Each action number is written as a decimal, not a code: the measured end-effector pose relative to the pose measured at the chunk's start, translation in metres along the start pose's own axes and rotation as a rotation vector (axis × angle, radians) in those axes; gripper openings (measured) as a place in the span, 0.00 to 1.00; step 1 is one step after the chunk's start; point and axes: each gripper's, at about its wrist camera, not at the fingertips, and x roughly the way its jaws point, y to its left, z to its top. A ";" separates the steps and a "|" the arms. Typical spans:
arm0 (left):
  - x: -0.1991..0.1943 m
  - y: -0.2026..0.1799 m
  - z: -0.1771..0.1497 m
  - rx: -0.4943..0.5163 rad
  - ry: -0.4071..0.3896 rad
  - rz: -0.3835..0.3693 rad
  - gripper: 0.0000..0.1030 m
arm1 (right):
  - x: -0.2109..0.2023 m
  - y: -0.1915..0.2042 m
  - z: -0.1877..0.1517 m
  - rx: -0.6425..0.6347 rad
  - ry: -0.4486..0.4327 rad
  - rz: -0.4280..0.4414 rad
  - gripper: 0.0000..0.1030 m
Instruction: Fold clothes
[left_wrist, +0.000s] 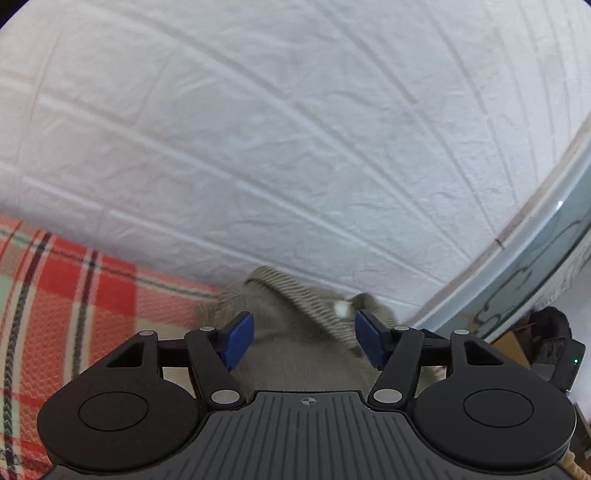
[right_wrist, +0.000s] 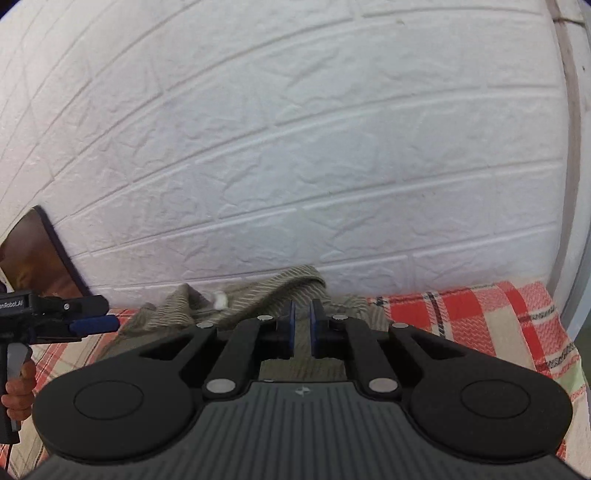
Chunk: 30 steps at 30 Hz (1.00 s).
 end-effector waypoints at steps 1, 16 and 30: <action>0.002 -0.009 0.001 0.005 0.005 -0.023 0.73 | -0.002 0.009 0.003 -0.017 -0.019 0.016 0.10; 0.058 -0.018 -0.038 0.092 0.113 -0.001 0.73 | 0.040 0.023 -0.037 -0.081 0.063 -0.005 0.12; 0.005 -0.048 -0.015 0.197 -0.067 -0.067 0.73 | 0.003 0.021 -0.029 -0.021 -0.061 0.043 0.27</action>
